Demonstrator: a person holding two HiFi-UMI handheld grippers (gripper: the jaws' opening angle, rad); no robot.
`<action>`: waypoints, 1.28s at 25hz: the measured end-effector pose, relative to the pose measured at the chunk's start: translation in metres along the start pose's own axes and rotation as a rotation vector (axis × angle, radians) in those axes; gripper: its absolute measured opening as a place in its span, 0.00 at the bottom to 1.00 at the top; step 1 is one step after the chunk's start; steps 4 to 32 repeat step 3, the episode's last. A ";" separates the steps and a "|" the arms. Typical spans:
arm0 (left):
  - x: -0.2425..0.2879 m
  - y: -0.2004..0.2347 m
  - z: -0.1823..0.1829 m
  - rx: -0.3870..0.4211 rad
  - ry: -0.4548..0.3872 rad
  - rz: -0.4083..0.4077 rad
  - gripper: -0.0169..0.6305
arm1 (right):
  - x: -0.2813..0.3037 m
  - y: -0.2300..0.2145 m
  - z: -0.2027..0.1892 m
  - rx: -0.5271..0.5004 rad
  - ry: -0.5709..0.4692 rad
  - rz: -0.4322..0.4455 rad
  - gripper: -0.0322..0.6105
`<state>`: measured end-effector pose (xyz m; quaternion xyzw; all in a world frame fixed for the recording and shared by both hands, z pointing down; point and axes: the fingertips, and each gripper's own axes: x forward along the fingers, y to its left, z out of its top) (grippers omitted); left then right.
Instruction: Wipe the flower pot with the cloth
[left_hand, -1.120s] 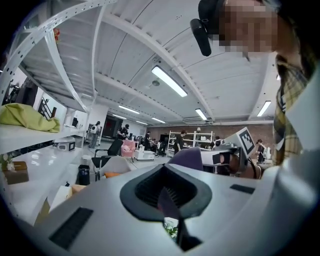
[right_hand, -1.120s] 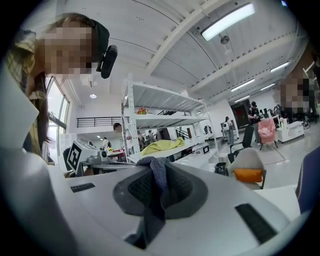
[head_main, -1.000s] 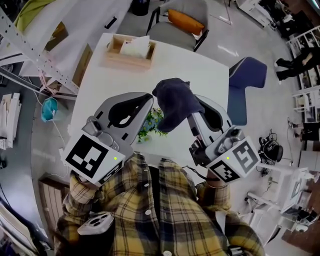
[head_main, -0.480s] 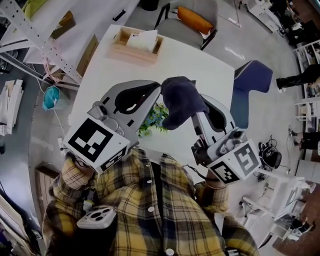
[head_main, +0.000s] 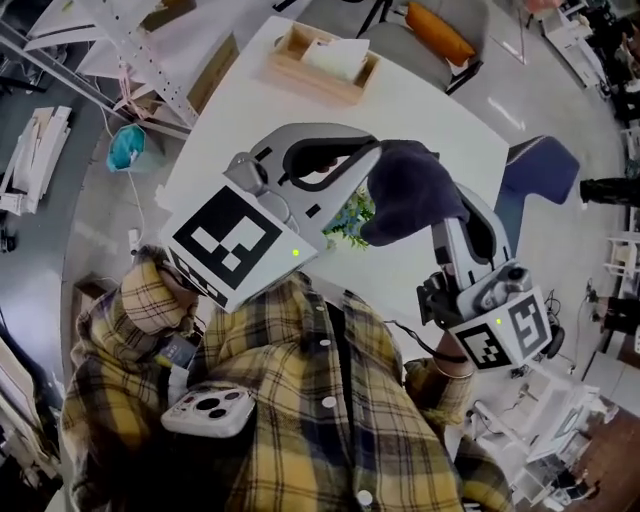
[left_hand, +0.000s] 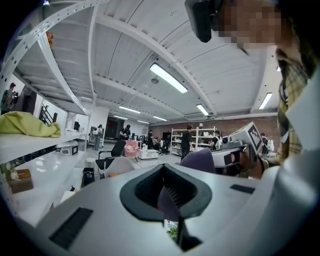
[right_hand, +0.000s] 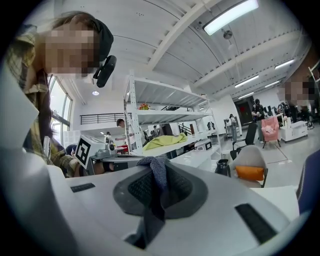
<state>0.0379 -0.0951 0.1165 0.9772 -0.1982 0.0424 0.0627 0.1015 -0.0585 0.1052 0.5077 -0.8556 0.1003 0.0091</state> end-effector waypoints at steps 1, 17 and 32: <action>0.001 0.001 0.001 0.016 -0.004 -0.006 0.04 | 0.000 0.000 0.000 -0.004 0.001 -0.004 0.07; 0.002 0.001 0.004 0.048 -0.013 -0.016 0.04 | 0.000 -0.001 0.002 -0.013 0.003 -0.013 0.07; 0.002 0.001 0.004 0.048 -0.013 -0.016 0.04 | 0.000 -0.001 0.002 -0.013 0.003 -0.013 0.07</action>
